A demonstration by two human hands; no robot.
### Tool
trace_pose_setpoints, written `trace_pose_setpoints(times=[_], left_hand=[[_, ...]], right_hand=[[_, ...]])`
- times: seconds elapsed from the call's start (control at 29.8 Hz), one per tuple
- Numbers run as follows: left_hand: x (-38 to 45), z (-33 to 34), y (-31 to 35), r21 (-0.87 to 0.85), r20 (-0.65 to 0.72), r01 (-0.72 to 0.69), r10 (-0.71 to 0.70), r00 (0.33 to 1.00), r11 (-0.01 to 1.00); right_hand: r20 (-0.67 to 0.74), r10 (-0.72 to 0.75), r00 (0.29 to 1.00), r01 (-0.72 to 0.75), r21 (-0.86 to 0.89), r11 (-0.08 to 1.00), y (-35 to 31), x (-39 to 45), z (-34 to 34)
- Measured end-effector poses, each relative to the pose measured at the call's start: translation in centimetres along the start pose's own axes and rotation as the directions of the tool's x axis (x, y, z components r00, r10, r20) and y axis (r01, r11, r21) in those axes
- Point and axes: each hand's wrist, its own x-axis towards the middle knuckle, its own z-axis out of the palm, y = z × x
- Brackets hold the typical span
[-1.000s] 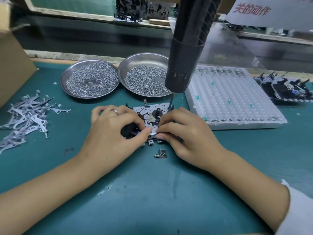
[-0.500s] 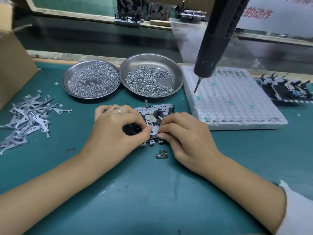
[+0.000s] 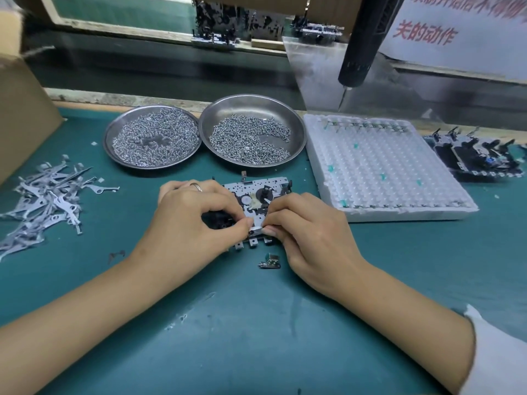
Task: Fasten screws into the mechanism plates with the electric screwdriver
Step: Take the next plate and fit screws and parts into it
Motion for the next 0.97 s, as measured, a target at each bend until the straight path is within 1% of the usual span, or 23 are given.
trace_pose_setpoints(times=[0.13,0.3,0.6,0.81,0.97], left_hand=[[0.00,0.04,-0.04,-0.047,0.004,-0.013,0.013,1.000,0.999],[0.18,0.03,-0.33,-0.057,0.010,-0.039,0.040,0.999,0.998],[0.16,-0.04,-0.45,-0.121,0.014,-0.038,0.040,0.999,0.992],[0.18,-0.35,-0.26,-0.126,0.040,-0.024,0.029,0.999,0.992],[0.14,-0.41,-0.24,-0.136,0.023,-0.009,0.013,1.000,0.991]], right_hand=[[-0.006,0.012,1.000,-0.012,0.000,1.000,-0.10,0.02,-0.02],[-0.028,0.031,0.999,-0.031,-0.008,0.999,-0.38,0.16,0.11],[-0.077,0.056,0.995,-0.058,-0.036,0.998,-0.80,0.19,0.50],[-0.049,0.076,0.996,-0.075,0.028,0.997,-0.45,0.15,0.21],[-0.023,0.055,0.998,-0.054,0.040,0.998,-0.22,0.31,-0.02]])
